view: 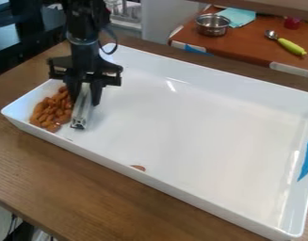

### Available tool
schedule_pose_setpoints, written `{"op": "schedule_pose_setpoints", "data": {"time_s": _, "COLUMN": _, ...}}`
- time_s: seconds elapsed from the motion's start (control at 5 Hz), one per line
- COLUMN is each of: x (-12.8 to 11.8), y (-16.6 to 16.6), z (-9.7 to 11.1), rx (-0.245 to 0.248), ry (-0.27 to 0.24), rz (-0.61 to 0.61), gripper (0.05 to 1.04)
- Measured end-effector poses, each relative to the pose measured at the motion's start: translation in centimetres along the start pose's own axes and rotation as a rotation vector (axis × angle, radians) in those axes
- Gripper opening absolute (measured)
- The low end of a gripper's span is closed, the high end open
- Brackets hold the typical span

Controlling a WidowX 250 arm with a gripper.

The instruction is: Sweep into pile

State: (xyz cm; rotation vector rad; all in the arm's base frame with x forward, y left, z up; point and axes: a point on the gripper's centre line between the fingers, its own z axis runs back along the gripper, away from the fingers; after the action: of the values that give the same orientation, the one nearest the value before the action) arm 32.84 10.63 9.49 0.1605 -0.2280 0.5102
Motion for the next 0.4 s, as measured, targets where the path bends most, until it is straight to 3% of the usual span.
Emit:
{"op": "schedule_pose_setpoints", "data": {"time_s": 0.2, "x": -0.7, "y": -2.5, "z": 2.2, "rx": -0.137, "ry": 0.019, "rz": -0.006, "gripper": 0.378}}
{"op": "schedule_pose_setpoints", "data": {"time_s": 0.4, "x": -1.6, "y": -6.7, "z": 4.8, "rx": -0.242, "ry": 0.027, "rz": -0.038, "gripper": 0.378}}
